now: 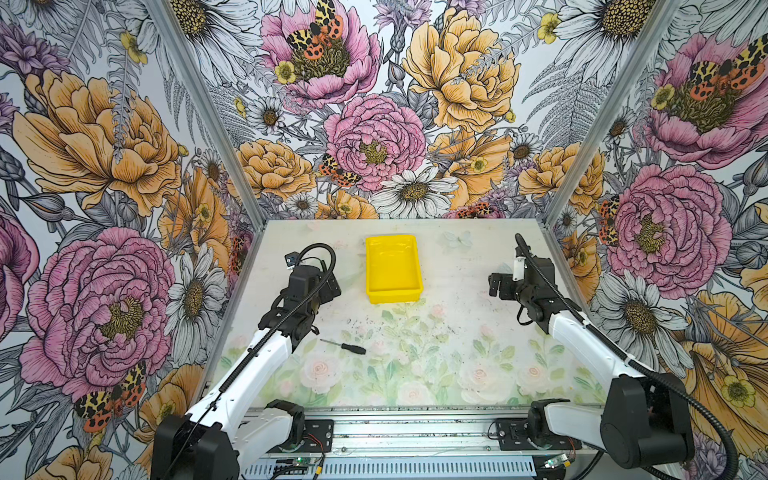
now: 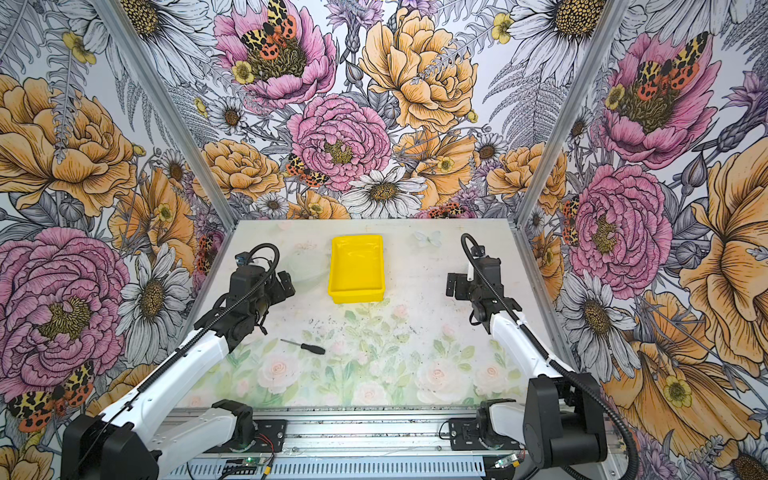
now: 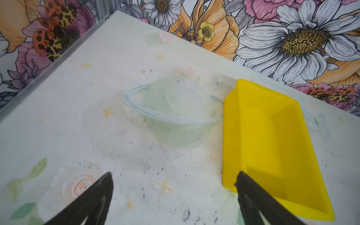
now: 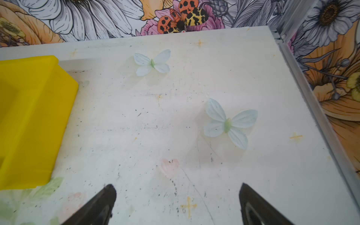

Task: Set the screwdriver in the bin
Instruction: 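Lower the left gripper over the black-handled screwdriver while the right arm rises forward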

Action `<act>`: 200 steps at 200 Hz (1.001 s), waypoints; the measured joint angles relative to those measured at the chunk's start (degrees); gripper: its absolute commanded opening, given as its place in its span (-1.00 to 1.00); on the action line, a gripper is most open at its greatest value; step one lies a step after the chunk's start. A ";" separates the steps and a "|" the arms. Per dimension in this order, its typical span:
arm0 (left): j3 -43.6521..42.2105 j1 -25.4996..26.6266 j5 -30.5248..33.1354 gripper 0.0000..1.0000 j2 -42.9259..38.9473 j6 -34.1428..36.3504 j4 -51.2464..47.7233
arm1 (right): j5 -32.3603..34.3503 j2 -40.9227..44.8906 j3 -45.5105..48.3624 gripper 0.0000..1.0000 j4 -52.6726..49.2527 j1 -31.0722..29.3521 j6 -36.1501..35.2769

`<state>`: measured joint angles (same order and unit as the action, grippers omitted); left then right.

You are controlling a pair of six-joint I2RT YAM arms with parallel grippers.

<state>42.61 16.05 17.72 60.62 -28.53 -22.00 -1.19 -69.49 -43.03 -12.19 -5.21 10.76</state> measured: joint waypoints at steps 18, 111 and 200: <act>-0.15 0.74 -1.14 0.97 0.13 -4.28 -3.98 | -0.98 3.26 0.00 0.99 -2.25 -3.30 0.66; -0.13 10.14 -4.17 0.97 8.24 -19.26 -16.26 | -0.02 3.82 -5.66 0.99 -10.36 -15.37 1.57; -1.05 19.89 -4.02 0.84 12.76 -31.10 -18.25 | 0.66 2.43 -5.88 0.99 -11.43 -18.40 -3.34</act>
<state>41.56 35.94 13.69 73.38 -59.64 -40.25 -0.54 -67.07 -48.90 -23.62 -23.62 7.42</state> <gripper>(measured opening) 0.925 0.995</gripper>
